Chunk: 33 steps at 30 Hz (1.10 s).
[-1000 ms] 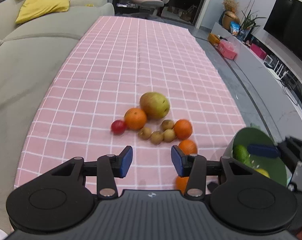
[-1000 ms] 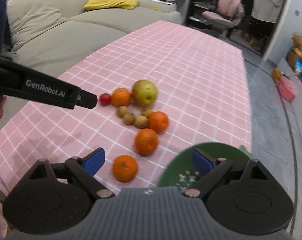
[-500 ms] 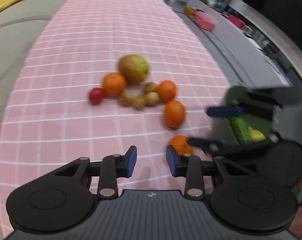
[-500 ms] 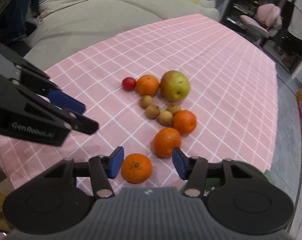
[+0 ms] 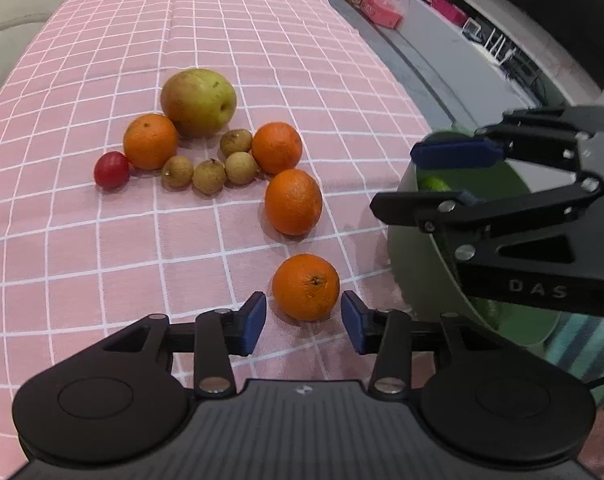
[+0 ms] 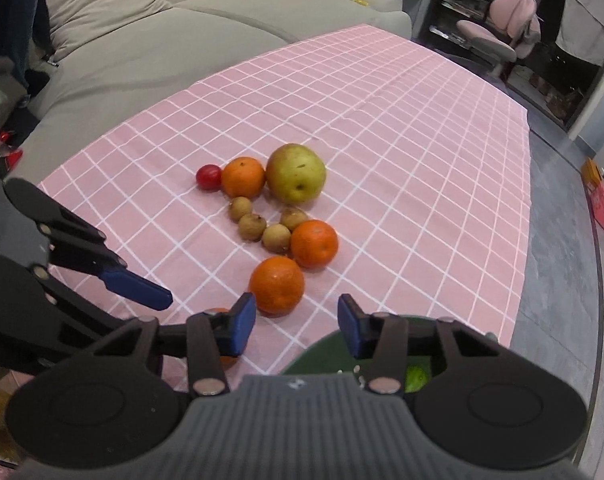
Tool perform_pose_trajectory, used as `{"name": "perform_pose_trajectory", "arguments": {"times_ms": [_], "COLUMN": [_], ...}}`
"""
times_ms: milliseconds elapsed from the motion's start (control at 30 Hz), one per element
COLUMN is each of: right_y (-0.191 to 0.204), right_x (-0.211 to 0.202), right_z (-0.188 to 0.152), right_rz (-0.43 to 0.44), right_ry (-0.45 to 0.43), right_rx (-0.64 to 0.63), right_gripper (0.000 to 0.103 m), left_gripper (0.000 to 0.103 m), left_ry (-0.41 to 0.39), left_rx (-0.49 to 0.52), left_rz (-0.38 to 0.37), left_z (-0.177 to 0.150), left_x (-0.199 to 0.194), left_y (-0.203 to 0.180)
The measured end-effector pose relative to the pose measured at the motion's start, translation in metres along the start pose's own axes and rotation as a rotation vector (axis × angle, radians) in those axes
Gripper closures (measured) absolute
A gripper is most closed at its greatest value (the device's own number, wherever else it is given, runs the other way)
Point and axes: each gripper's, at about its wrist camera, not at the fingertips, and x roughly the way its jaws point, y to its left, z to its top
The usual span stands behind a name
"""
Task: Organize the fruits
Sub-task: 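Grasp an orange with the left tool while the right tool grasps another orange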
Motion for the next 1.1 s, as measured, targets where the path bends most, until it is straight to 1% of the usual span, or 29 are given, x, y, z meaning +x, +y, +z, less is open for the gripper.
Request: {"name": "perform_pose_trajectory", "arguments": {"times_ms": [100,233,333,467,500,567,633,700,967,1100], "right_y": [-0.004,-0.006,-0.007,-0.009,-0.008,-0.009,-0.008,-0.007,-0.005,0.001], "right_x": [0.003,0.005,0.006,0.010,0.011,0.013,0.016,0.019,0.035,0.052], "right_z": [-0.003,-0.005,-0.003,0.000,0.001,0.002,0.003,0.003,0.014,0.024], "right_rz": [0.004,0.006,0.010,0.017,0.019,0.024,0.028,0.036,0.063,0.078], "right_ry": [0.007,0.002,0.001,0.001,0.002,0.008,0.014,0.018,0.032,0.086], "right_rx": [0.023,0.030,0.030,0.024,0.021,0.016,0.013,0.006,-0.003,-0.037], "right_gripper": [0.060,0.058,0.057,0.057,0.057,0.057,0.057,0.057,0.058,0.058], "left_gripper": [0.049,0.049,0.049,0.049,0.052,0.054,0.054,0.054,0.055,0.055], "left_ry": [0.009,0.017,0.011,0.014,0.014,0.008,0.007,0.000,-0.042,-0.075], "left_rx": [0.063,0.103,0.142,0.137,0.135,0.119,0.102,0.089,-0.037,-0.112], "left_rz": [0.045,0.067,0.107,0.122,0.119,0.103,0.107,0.130,0.222,0.260], "left_z": [0.002,0.005,0.006,0.009,0.009,0.010,0.011,0.012,0.017,0.019], "left_x": [0.010,0.018,0.021,0.027,0.028,0.028,0.027,0.025,0.008,-0.003], "left_y": [-0.011,-0.020,-0.027,-0.028,-0.027,-0.025,-0.022,-0.018,0.017,0.036]}}
